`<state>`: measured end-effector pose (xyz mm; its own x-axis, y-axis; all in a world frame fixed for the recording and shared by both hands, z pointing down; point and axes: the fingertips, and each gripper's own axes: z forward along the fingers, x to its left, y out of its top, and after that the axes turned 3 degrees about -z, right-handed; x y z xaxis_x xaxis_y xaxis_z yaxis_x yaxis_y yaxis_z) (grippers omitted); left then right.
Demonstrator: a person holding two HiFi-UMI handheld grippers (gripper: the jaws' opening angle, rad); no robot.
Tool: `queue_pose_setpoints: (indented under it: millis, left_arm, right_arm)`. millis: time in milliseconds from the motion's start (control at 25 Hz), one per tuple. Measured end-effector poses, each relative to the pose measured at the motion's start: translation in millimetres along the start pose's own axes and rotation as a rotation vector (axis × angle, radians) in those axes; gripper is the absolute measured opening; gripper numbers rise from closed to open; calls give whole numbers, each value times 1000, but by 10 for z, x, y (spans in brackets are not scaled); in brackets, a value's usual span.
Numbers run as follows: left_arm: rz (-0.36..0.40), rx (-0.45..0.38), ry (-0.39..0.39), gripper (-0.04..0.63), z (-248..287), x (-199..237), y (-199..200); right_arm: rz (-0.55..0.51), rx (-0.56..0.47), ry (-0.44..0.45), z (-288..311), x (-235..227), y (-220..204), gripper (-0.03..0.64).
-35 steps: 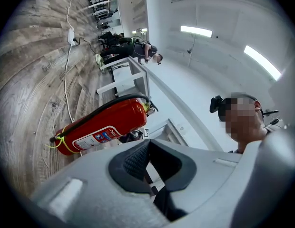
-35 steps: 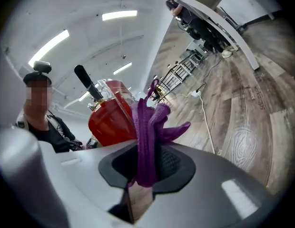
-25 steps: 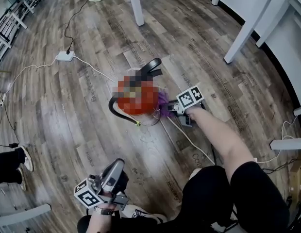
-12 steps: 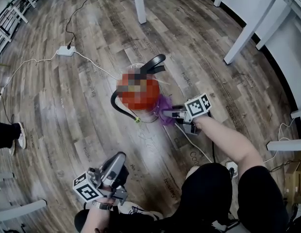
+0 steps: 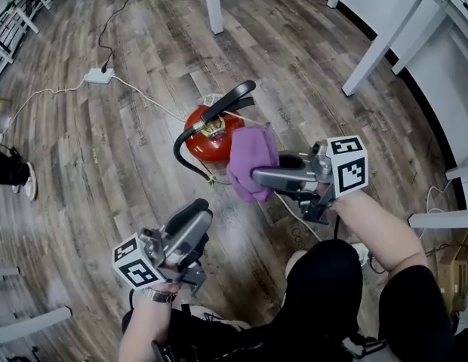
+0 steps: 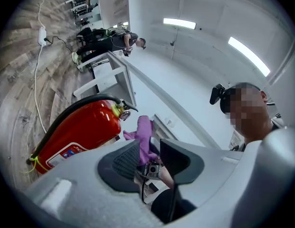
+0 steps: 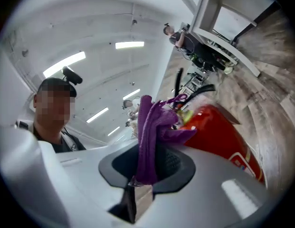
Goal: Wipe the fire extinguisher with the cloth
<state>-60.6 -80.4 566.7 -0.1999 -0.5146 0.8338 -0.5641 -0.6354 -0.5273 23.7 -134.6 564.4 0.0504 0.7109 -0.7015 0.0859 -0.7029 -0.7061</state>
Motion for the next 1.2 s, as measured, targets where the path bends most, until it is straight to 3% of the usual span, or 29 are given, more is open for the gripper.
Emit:
queue_pose_setpoints:
  millis: [120, 280, 480, 640, 800, 880, 1040, 1120, 1200]
  left_arm:
    - [46, 37, -47, 191, 177, -151, 172]
    - [116, 108, -93, 261, 430, -318, 280]
    - [117, 154, -139, 262, 524, -375, 278]
    - [114, 192, -180, 247, 501, -349, 224]
    - [137, 170, -202, 131, 427, -372, 330]
    - [152, 145, -221, 121, 353, -419, 526]
    - [88, 108, -220, 120, 216, -324, 1277]
    - [76, 174, -183, 120, 282, -187, 1581]
    - [89, 299, -116, 121, 424, 29, 1691]
  right_arm:
    - [-33, -10, 71, 144, 356, 147, 72]
    - [-65, 23, 89, 342, 572, 147, 72]
    - [-132, 110, 63, 493, 634, -24, 72]
    - [-170, 176, 20, 598, 616, -214, 72]
    - [-145, 164, -5, 623, 641, -216, 101]
    - [-147, 129, -43, 561, 686, -137, 150]
    - [-210, 37, -131, 502, 1024, -70, 62]
    - [-252, 47, -119, 577, 1271, -182, 46]
    - [-313, 106, -119, 632, 1311, -377, 29]
